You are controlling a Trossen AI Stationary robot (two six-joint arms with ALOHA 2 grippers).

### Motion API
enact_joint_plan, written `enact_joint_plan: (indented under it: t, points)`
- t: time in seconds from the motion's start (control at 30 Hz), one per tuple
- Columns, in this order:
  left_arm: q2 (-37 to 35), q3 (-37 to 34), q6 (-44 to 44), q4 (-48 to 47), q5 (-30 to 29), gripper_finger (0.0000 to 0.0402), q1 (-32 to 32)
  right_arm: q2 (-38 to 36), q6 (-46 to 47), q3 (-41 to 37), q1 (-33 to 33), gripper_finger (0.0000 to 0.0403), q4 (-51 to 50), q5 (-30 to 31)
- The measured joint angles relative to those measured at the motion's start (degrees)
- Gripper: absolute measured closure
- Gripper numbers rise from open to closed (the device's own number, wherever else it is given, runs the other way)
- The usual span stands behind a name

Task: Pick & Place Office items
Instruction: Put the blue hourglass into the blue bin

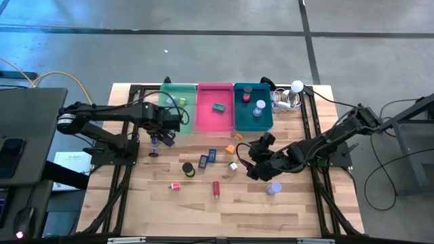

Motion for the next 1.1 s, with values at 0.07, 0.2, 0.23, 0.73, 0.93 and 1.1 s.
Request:
enact_joint_plan:
  t: [0.07,0.2,0.23,0.73,0.93,1.1]
  points:
    - [0.0,0.0,-0.5,-0.2,-0.6,0.0196,-1.0,0.1,0.3,0.0,0.0,0.0059,0.0,-0.1]
    - [-0.2,-1.5,1.2,-0.8,-0.1,0.0196,0.0,0.1,0.4,0.0,0.0,0.0059,0.0,-0.2]
    - [-0.4,-2.1,2.4,-1.2,0.6,0.0196,1.0,0.1,0.4,0.0,0.2,0.0059,0.0,-0.2]
    - [-12.6,-12.9,0.3,3.9,9.6,0.0196,15.9,0.1,1.5,0.0,2.6,0.0059,0.0,0.0]
    - [-14.6,-15.0,-6.7,7.3,9.3,0.0196,9.5,0.1,1.0,0.0,2.6,0.0059,-0.1,0.2]
    - [-13.4,-16.1,-10.1,9.1,6.7,0.0196,5.8,0.1,1.0,0.0,2.6,0.0059,-0.1,0.2]
